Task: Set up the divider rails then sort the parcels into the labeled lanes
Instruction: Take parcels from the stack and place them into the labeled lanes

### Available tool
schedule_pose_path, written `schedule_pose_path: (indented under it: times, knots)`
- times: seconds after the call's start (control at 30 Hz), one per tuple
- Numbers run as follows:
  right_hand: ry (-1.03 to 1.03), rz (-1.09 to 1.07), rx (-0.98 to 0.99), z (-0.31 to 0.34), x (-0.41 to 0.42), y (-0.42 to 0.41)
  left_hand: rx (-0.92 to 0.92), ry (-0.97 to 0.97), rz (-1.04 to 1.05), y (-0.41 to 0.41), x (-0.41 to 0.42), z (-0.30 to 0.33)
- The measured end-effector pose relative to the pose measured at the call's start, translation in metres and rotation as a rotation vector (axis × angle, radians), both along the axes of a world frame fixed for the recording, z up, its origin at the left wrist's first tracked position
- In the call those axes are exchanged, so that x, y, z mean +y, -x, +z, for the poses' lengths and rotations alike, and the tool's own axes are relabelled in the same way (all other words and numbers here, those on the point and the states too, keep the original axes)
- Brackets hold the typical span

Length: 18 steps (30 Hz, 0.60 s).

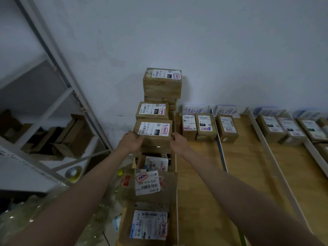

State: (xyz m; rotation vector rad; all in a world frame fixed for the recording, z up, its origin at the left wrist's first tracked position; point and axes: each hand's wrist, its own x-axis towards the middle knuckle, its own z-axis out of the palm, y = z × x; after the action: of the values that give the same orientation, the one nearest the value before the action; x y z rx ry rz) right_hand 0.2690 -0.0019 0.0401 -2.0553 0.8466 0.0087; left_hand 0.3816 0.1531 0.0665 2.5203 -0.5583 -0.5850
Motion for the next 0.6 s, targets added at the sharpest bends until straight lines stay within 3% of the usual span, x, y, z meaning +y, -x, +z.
schedule_pose_path:
  times: [0.47,0.6]
  knots:
    - [-0.069,-0.062,-0.091,0.017,0.011,0.021,0.022,0.129,0.042,0.018,0.017,0.003]
    - [-0.253,-0.19,-0.205,0.019,0.011,0.038,0.0,0.222,0.089,0.023,0.021,0.008]
